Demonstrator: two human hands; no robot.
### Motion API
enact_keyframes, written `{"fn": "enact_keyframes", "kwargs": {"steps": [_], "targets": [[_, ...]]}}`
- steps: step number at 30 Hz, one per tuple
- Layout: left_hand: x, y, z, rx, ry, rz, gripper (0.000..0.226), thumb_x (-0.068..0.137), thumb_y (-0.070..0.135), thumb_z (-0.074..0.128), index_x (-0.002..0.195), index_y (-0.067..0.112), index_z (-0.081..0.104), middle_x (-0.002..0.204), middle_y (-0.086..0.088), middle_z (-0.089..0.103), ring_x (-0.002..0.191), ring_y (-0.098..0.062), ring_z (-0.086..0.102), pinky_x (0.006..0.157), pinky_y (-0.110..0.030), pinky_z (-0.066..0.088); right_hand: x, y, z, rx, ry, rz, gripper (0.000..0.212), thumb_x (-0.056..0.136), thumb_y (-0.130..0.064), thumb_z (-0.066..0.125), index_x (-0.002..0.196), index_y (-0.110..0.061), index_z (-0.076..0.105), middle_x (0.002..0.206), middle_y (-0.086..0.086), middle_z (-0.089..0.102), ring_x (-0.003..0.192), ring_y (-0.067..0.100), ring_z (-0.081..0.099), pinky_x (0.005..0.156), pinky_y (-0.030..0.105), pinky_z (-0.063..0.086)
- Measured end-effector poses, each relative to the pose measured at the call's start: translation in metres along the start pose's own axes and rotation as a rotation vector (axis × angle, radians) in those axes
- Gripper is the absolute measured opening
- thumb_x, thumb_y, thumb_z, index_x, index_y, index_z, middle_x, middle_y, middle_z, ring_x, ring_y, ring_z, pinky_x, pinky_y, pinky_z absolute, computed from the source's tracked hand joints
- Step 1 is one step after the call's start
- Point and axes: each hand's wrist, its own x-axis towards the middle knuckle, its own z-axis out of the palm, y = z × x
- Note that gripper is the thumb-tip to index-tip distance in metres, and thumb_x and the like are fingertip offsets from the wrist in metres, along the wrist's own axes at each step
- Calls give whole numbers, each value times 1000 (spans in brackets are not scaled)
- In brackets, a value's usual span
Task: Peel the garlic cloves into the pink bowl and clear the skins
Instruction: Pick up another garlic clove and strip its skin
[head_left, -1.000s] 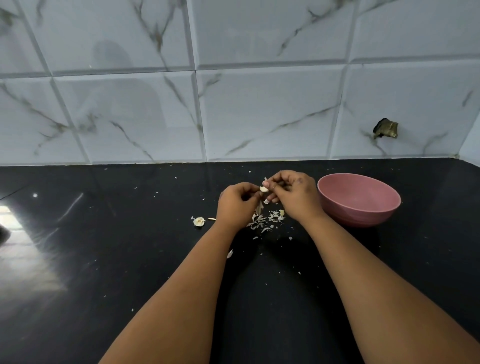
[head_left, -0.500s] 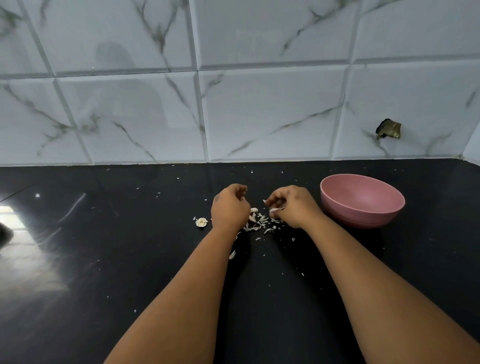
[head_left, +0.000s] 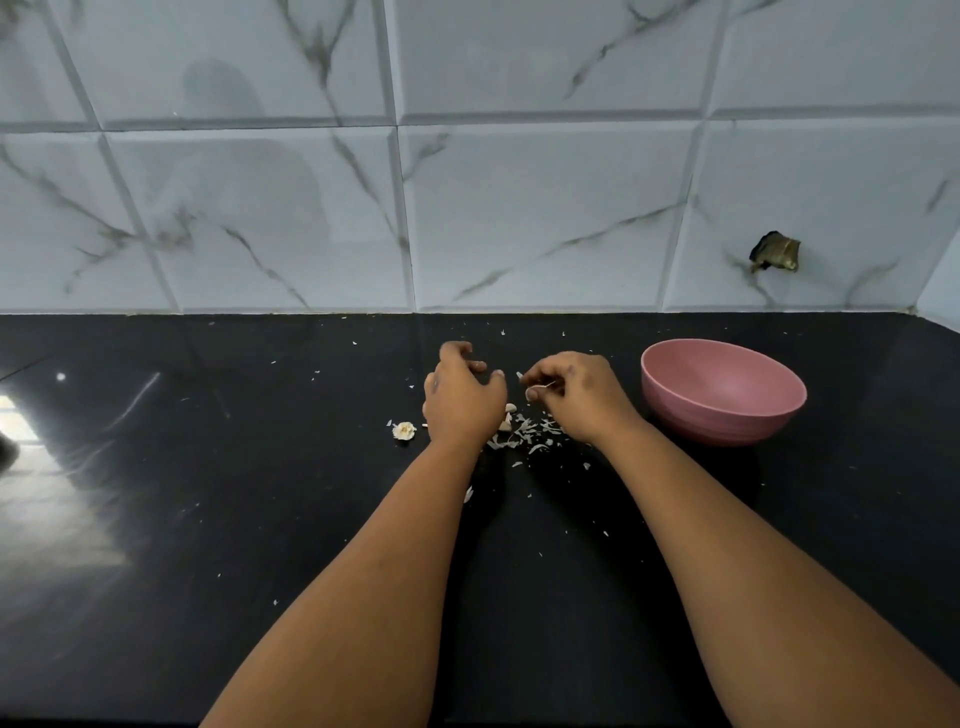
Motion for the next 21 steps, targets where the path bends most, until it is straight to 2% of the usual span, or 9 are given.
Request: {"fn": "enact_keyframes", "kwargs": {"steps": [3,6,9,10,13,14,16,19,21], "targets": [[2,0,-1,-56,42,-43,49,89,23,65,130,15,40,93,11,62,117,-22,54,95,-37,42,3,-4,-2,-5,158,-90,12,82,-3,73,91,-10,78,86,-1,65,72,6,60,70,2,40],[2,0,-1,-103,34,-62,50,89,22,66,131,15,39,89,12,59,116,-23,55,94,-38,44,3,-8,-1,11,277,-118,9,81,0,72,87,-5,77,83,4,68,71,11,63,66,4,45],[2,0,0,-118,23,-47,48,89,22,66,129,15,40,90,12,59,115,-23,55,96,-43,46,1,-5,6,-110,52,37,12,83,1,68,87,-6,77,86,8,73,77,18,68,78,27,54],[1,-1,1,-120,19,-43,47,88,23,66,128,16,41,90,13,59,114,-24,55,96,-43,47,0,-5,6,-115,15,77,14,83,2,67,87,-7,77,87,8,73,80,19,68,79,27,53],[2,-2,1,-119,9,-35,42,88,24,66,123,18,43,88,16,58,114,-23,55,95,-43,47,4,-9,2,-73,200,-9,10,82,0,70,81,-6,77,82,8,72,73,17,64,69,19,44],[3,-2,2,-124,9,-35,40,88,24,66,121,19,43,88,16,58,114,-23,55,95,-43,46,4,-9,2,-75,181,1,9,82,-2,70,79,-6,77,80,9,72,73,18,64,68,20,44],[3,-3,2,-134,4,-41,36,88,25,66,117,22,44,88,16,59,113,-23,56,96,-43,47,2,-8,5,-90,20,115,11,83,-1,69,80,-8,77,83,8,73,76,20,67,70,21,48],[2,-4,4,-129,-9,-33,33,88,25,66,111,25,43,90,15,60,112,-22,57,94,-42,47,1,-3,6,-83,96,98,14,83,1,68,85,-7,78,84,8,73,76,20,67,72,26,52],[4,-3,5,-130,-10,-30,32,88,26,66,111,25,44,90,15,60,111,-21,57,94,-41,48,2,-4,8,-101,50,88,12,84,-1,68,84,-8,78,84,9,73,77,23,67,72,27,53]]}}
